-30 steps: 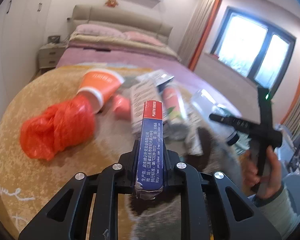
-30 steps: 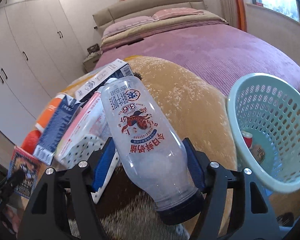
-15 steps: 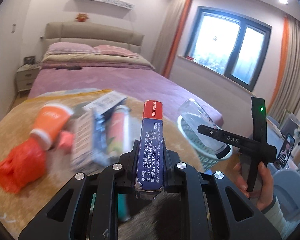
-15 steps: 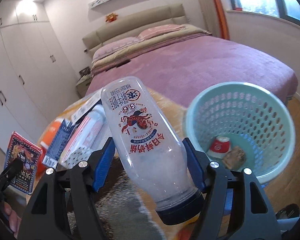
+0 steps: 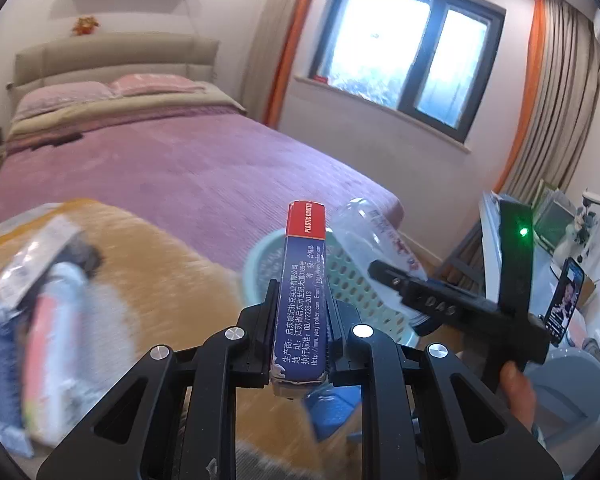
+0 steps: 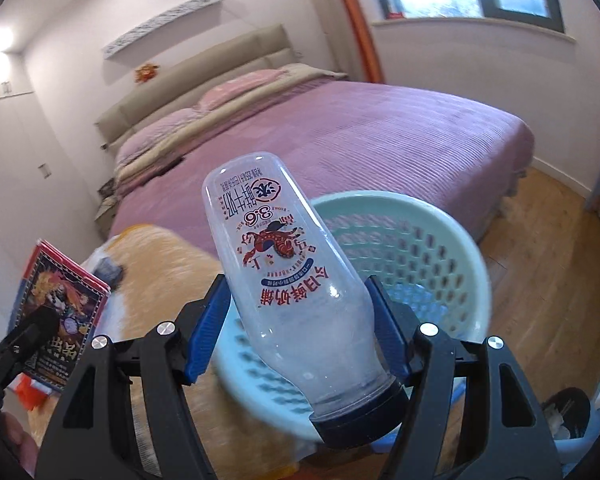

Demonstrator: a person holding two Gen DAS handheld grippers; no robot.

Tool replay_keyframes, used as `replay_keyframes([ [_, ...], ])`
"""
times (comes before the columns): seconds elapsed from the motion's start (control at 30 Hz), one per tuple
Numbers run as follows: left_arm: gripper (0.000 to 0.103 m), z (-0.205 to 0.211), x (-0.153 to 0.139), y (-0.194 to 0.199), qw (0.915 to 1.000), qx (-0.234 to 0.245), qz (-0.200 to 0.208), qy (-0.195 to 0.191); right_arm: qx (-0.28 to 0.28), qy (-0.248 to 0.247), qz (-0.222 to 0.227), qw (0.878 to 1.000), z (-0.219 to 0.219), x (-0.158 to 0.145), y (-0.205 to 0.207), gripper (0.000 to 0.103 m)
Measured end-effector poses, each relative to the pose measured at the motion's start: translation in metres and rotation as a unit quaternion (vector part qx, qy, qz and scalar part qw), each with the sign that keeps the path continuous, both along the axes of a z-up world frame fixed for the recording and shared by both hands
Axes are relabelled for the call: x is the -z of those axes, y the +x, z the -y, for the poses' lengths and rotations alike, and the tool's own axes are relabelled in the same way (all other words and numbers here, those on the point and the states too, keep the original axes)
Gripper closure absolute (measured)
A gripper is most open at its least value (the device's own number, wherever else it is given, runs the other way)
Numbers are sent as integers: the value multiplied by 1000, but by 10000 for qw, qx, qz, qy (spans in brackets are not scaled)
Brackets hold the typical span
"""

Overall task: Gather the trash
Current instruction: 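Carry the box and bottle over the teal basket and release both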

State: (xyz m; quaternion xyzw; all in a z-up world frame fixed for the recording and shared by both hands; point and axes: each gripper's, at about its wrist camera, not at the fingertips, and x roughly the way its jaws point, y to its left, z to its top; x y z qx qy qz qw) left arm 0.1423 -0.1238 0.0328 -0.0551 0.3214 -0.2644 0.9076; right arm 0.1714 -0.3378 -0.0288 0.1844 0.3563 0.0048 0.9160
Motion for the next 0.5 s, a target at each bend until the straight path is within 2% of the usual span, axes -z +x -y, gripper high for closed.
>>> replay_keyframes([
  [0.23,86,45,36,41,9983,193,-464,278,170,79,-589,9981,18,43,35,38],
  [0.37,86,57,60,55,9962,185,-707,483,182,126,-819,9964,20,54,46,38],
  [0.5,86,58,71,63,9947,176,-880,509,194,178,-908,9955,23,60,50,38],
])
